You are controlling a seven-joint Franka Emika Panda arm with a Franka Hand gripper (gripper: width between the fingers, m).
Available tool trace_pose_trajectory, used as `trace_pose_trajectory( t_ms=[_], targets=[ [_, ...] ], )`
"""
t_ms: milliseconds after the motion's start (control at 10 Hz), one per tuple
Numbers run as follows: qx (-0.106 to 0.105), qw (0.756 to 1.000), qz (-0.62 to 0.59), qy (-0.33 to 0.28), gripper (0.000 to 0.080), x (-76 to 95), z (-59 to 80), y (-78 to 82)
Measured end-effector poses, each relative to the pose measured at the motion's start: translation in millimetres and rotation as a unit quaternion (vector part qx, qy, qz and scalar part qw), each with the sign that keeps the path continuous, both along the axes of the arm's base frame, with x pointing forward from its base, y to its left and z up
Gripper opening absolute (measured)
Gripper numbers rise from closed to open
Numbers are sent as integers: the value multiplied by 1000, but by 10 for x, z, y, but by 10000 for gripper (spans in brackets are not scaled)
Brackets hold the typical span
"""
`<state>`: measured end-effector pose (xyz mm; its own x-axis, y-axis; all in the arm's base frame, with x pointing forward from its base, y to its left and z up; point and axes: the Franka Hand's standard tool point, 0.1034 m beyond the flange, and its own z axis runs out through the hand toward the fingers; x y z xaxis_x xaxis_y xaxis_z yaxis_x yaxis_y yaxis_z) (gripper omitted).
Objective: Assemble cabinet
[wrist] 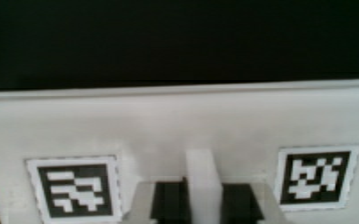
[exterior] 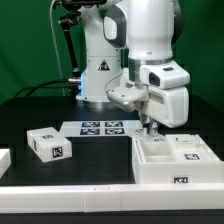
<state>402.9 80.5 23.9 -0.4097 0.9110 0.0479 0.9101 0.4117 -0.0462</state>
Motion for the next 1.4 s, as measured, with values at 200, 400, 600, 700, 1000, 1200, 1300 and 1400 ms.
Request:
trace_pose_trajectory(
  t_ms=[200,400,600,700,1000,1200,1300,1400],
  targets=[
    [-17,997,-77,-13,68,83,237,-55],
    [-26,995,-98,-24,68,175,416,-147],
    [-26,995,-97,-20,68,152,381,-144],
    [-26,995,-97,-20,68,151,379,-145],
    [-37,990,-137,-9,68,147,406,-187],
    [-44,986,-161,-10,68,188,456,-144],
    [-44,986,-162,-8,68,176,439,-158],
    [-44,986,-163,-7,68,174,434,-164]
  ],
)
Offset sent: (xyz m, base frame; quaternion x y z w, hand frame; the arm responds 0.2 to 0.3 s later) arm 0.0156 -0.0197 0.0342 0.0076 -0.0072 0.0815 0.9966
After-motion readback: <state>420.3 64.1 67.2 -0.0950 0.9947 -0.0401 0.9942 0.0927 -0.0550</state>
